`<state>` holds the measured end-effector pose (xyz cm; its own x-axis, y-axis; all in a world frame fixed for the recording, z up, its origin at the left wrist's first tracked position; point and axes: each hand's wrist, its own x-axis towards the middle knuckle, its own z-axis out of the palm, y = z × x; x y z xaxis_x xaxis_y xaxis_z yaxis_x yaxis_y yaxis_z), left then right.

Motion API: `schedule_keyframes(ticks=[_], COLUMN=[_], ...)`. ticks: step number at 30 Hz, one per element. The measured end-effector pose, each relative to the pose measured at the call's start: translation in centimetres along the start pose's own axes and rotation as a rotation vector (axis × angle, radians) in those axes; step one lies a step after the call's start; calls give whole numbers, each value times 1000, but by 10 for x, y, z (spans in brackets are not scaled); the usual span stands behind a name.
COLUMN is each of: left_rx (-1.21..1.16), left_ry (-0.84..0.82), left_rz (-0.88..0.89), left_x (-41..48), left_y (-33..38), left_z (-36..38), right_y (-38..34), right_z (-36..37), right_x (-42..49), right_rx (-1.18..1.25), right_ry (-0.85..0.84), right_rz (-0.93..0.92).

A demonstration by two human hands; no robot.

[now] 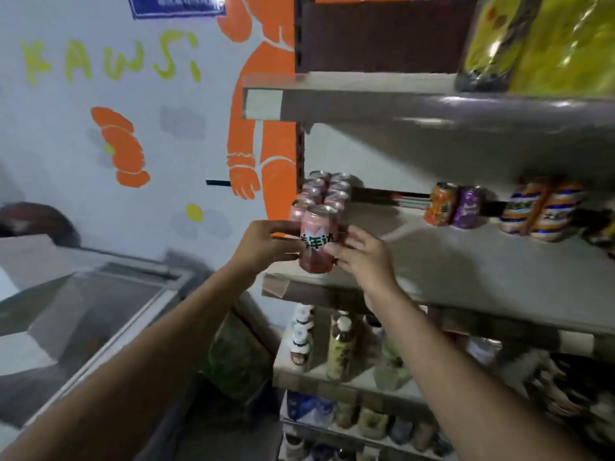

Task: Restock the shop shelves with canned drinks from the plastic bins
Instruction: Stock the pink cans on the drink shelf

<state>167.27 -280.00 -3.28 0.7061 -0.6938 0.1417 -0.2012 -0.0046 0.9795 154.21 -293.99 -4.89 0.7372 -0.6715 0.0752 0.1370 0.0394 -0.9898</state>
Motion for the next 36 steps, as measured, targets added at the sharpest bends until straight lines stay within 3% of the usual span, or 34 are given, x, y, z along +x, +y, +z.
schedule_keyframes(ticks=[10, 36], left_rx=[16, -2], left_ry=[29, 19], left_rz=[48, 40], left_x=[27, 57], left_y=[-50, -79], left_z=[-48, -40], right_y=[54, 75], right_z=[60, 59], right_x=[40, 66], right_rx=[-94, -172], right_ry=[131, 194], right_rz=[-10, -49])
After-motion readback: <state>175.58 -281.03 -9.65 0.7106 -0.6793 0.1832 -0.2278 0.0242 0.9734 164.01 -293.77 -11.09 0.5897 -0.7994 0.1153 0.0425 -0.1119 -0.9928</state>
